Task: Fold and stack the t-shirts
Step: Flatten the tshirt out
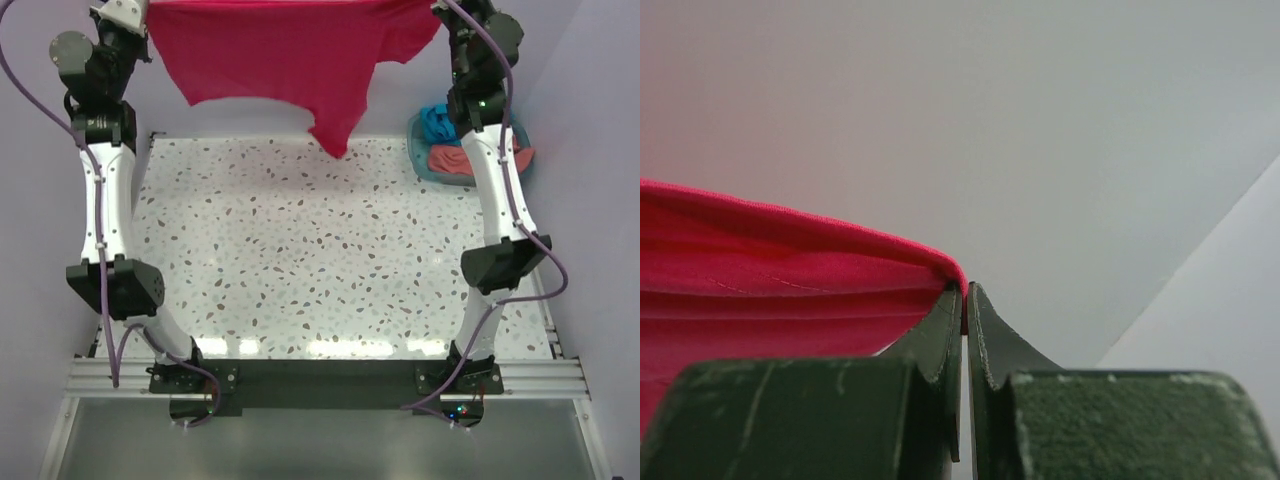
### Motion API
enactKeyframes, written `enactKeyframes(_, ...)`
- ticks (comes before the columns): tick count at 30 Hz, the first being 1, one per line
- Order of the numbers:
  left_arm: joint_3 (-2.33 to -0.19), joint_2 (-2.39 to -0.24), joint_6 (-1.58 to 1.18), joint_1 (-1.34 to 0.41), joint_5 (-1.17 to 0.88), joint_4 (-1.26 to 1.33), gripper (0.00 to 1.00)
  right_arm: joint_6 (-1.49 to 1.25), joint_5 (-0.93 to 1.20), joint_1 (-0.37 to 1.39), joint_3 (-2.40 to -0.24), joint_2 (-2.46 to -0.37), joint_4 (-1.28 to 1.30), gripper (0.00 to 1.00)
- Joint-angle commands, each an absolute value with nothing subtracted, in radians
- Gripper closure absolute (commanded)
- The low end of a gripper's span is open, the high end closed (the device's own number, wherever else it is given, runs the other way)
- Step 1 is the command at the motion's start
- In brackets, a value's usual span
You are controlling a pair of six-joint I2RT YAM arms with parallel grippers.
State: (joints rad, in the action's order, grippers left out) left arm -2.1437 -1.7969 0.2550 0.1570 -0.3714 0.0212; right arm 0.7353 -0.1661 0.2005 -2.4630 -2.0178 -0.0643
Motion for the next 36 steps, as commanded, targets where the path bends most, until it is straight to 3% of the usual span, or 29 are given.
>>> enactKeyframes(1, -1.946, -1.66, 0.345, 0.175, -0.399, 0.201, 1.0, 0.755, -0.135, 0.173, -2.357, -1.89, -0.226, 1.0)
enactKeyframes(9, -1.227, -1.496, 0.642, 0.175, -0.543, 0.256, 1.0, 0.79, 0.096, 0.178, -1.621, -1.717, -0.209, 1.0)
enactKeyframes(13, -0.987, -1.453, 0.767, 0.176, -0.592, 0.255, 1.0, 0.882, 0.159, 0.192, -1.376, -1.666, -0.149, 1.0)
enactKeyframes(19, -0.933, -1.502, 0.85, 0.176, -0.583, 0.086, 1.0, 0.953, 0.169, 0.202, -1.256, -1.652, -0.003, 1.0)
enactKeyframes(28, -1.052, -1.484, 1.132, 0.178, -0.663, -0.386, 1.0, 1.094, 0.242, 0.213, -1.355, -1.617, 0.631, 1.0)
enactKeyframes(32, -1.042, -1.448, 1.377, 0.179, -0.67, -0.712, 1.0, 1.153, 0.275, 0.229, -1.249, -1.527, 0.791, 1.0)
enactKeyframes(36, -0.944, -1.373, 1.534, 0.178, -0.62, -0.848, 1.0, 1.172, 0.284, 0.316, -1.109, -1.413, 0.903, 1.0)
